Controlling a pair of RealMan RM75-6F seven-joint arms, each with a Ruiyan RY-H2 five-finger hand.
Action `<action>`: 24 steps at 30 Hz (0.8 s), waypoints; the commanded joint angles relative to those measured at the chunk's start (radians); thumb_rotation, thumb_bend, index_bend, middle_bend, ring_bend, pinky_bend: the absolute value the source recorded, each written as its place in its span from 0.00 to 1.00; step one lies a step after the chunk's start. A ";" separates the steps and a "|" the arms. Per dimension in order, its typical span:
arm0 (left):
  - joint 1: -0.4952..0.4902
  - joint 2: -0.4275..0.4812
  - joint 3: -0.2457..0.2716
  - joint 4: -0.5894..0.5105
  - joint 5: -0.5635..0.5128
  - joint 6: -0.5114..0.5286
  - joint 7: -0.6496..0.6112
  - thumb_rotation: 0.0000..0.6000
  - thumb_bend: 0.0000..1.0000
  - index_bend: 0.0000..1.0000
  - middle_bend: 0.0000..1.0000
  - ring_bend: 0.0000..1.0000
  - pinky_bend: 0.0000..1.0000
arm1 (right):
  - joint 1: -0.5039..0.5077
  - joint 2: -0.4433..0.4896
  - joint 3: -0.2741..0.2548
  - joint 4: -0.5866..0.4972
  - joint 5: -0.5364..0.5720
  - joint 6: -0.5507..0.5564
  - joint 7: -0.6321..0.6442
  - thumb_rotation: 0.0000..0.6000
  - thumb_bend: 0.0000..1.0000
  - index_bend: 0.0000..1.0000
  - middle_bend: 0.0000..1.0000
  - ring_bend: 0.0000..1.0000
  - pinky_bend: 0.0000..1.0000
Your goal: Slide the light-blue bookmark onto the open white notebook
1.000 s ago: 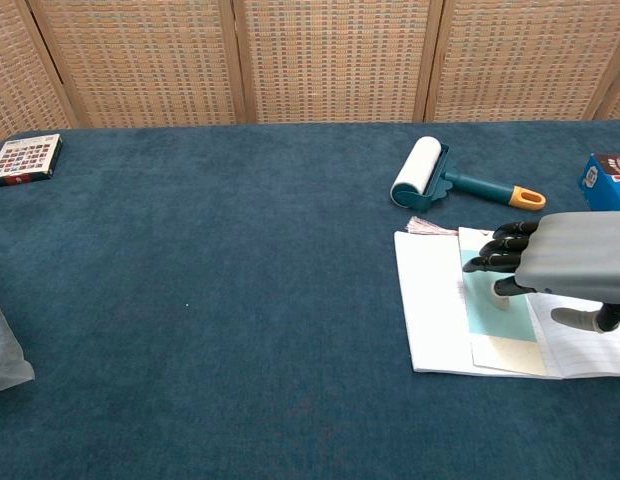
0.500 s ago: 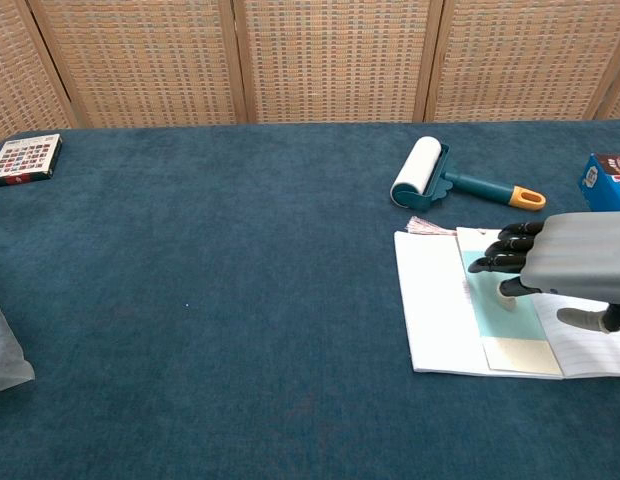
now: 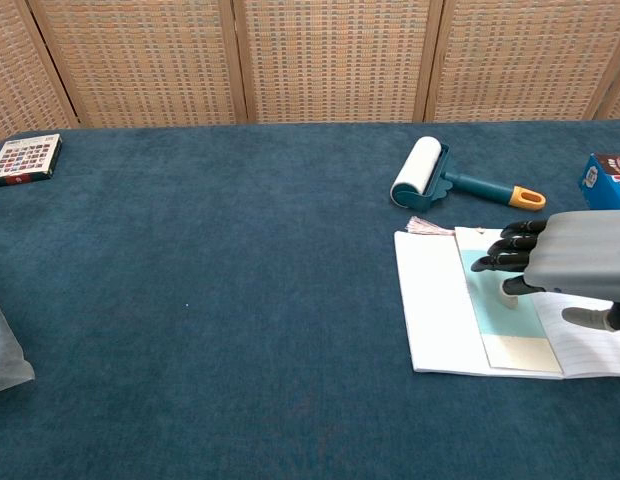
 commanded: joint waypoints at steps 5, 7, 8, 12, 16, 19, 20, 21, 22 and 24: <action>0.002 0.004 -0.002 -0.002 -0.001 0.003 -0.004 1.00 0.12 0.00 0.00 0.00 0.00 | 0.008 0.022 0.003 -0.015 -0.003 0.002 -0.018 1.00 0.68 0.26 0.00 0.00 0.03; 0.002 0.005 -0.002 -0.003 -0.001 0.004 -0.005 1.00 0.12 0.00 0.00 0.00 0.00 | 0.009 0.038 0.009 -0.029 0.003 0.007 -0.020 1.00 0.68 0.25 0.00 0.00 0.03; 0.002 0.006 -0.002 -0.004 -0.001 0.005 -0.006 1.00 0.12 0.00 0.00 0.00 0.00 | 0.009 0.047 0.012 -0.037 0.008 0.011 -0.020 1.00 0.67 0.24 0.00 0.00 0.03; 0.004 0.008 -0.004 -0.005 0.000 0.009 -0.009 1.00 0.12 0.00 0.00 0.00 0.00 | 0.005 0.074 0.019 -0.062 0.024 0.023 -0.023 1.00 0.65 0.22 0.00 0.00 0.03; 0.008 0.015 -0.008 -0.009 -0.003 0.019 -0.017 1.00 0.12 0.00 0.00 0.00 0.00 | -0.052 0.112 0.037 -0.119 0.054 0.122 0.036 1.00 0.58 0.20 0.00 0.00 0.03; 0.009 0.017 -0.008 -0.010 -0.003 0.021 -0.019 1.00 0.12 0.00 0.00 0.00 0.00 | -0.105 0.113 0.036 -0.138 0.042 0.200 0.093 1.00 0.51 0.16 0.00 0.00 0.02; 0.010 0.017 -0.008 -0.010 -0.002 0.022 -0.018 1.00 0.12 0.00 0.00 0.00 0.00 | -0.126 0.109 0.037 -0.140 0.042 0.228 0.119 1.00 0.49 0.15 0.00 0.00 0.02; 0.010 0.018 -0.008 -0.011 0.000 0.024 -0.016 1.00 0.12 0.00 0.00 0.00 0.00 | -0.156 0.103 0.038 -0.142 0.043 0.267 0.154 1.00 0.47 0.13 0.00 0.00 0.01; 0.011 0.018 -0.008 -0.012 0.001 0.026 -0.015 1.00 0.12 0.00 0.00 0.00 0.00 | -0.179 0.097 0.038 -0.141 0.043 0.296 0.179 1.00 0.44 0.10 0.00 0.00 0.01; 0.014 0.019 -0.008 -0.016 0.006 0.034 -0.011 1.00 0.12 0.00 0.00 0.00 0.00 | -0.241 0.081 0.039 -0.134 0.050 0.375 0.240 1.00 0.39 0.06 0.00 0.00 0.00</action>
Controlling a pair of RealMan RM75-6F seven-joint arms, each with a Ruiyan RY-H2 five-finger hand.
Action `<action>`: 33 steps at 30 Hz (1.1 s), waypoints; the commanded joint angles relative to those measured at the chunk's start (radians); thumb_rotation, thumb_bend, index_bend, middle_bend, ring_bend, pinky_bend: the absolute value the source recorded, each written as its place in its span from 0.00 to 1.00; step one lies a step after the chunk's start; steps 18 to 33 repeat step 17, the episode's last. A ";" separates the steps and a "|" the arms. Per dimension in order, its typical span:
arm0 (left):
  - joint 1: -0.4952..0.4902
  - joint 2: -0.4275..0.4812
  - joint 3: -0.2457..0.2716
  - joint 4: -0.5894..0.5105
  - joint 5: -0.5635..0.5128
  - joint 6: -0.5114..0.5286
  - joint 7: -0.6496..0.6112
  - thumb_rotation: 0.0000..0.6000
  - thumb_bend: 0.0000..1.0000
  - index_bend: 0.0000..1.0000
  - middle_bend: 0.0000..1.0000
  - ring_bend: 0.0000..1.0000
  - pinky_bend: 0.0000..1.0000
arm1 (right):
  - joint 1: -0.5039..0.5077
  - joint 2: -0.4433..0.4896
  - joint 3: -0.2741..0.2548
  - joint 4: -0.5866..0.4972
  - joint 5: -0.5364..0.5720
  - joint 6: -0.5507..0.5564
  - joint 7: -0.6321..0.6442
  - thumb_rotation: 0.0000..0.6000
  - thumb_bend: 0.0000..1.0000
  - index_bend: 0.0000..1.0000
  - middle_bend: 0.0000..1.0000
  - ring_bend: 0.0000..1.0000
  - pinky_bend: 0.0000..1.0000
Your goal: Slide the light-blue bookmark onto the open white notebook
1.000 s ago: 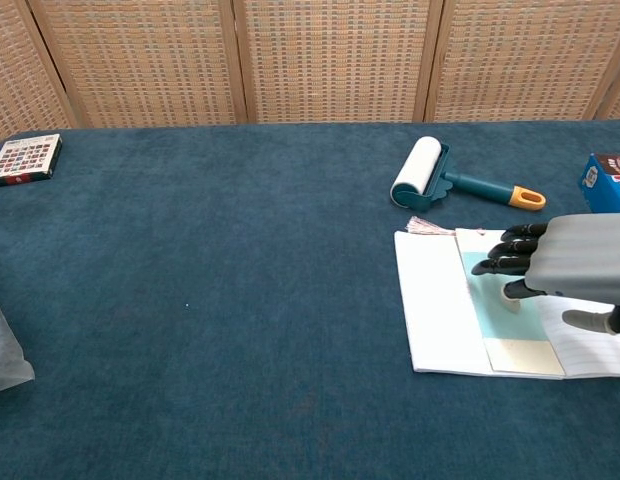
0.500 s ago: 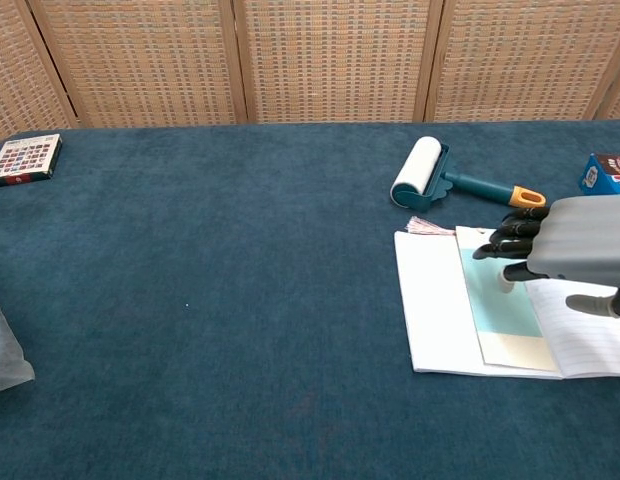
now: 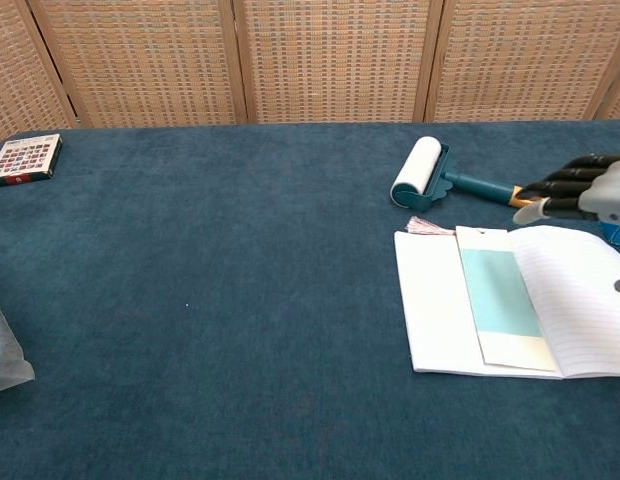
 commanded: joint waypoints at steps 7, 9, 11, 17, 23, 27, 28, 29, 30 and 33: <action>0.014 0.006 -0.003 -0.015 0.011 0.034 0.010 1.00 0.12 0.00 0.00 0.00 0.00 | -0.276 -0.087 0.012 0.037 -0.032 0.365 0.280 1.00 0.27 0.00 0.00 0.00 0.00; 0.016 0.008 -0.003 -0.017 0.016 0.041 0.010 1.00 0.11 0.00 0.00 0.00 0.00 | -0.310 -0.099 0.010 0.048 -0.042 0.407 0.313 1.00 0.25 0.00 0.00 0.00 0.00; 0.018 0.010 -0.003 -0.019 0.021 0.048 0.011 1.00 0.11 0.00 0.00 0.00 0.00 | -0.339 -0.107 0.004 0.057 -0.056 0.441 0.338 1.00 0.25 0.00 0.00 0.00 0.00; 0.029 0.015 0.003 -0.028 0.036 0.068 0.016 1.00 0.11 0.00 0.00 0.00 0.00 | -0.438 -0.120 -0.026 0.070 -0.118 0.550 0.378 1.00 0.24 0.00 0.00 0.00 0.00; 0.029 0.015 0.003 -0.028 0.036 0.068 0.016 1.00 0.11 0.00 0.00 0.00 0.00 | -0.438 -0.120 -0.026 0.070 -0.118 0.550 0.378 1.00 0.24 0.00 0.00 0.00 0.00; 0.029 0.015 0.003 -0.028 0.036 0.068 0.016 1.00 0.11 0.00 0.00 0.00 0.00 | -0.438 -0.120 -0.026 0.070 -0.118 0.550 0.378 1.00 0.24 0.00 0.00 0.00 0.00; 0.029 0.015 0.003 -0.028 0.036 0.068 0.016 1.00 0.11 0.00 0.00 0.00 0.00 | -0.438 -0.120 -0.026 0.070 -0.118 0.550 0.378 1.00 0.24 0.00 0.00 0.00 0.00; 0.029 0.015 0.003 -0.028 0.036 0.068 0.016 1.00 0.11 0.00 0.00 0.00 0.00 | -0.438 -0.120 -0.026 0.070 -0.118 0.550 0.378 1.00 0.24 0.00 0.00 0.00 0.00; 0.029 0.015 0.003 -0.028 0.036 0.068 0.016 1.00 0.11 0.00 0.00 0.00 0.00 | -0.438 -0.120 -0.026 0.070 -0.118 0.550 0.378 1.00 0.24 0.00 0.00 0.00 0.00; 0.029 0.015 0.003 -0.028 0.036 0.068 0.016 1.00 0.11 0.00 0.00 0.00 0.00 | -0.438 -0.120 -0.026 0.070 -0.118 0.550 0.378 1.00 0.24 0.00 0.00 0.00 0.00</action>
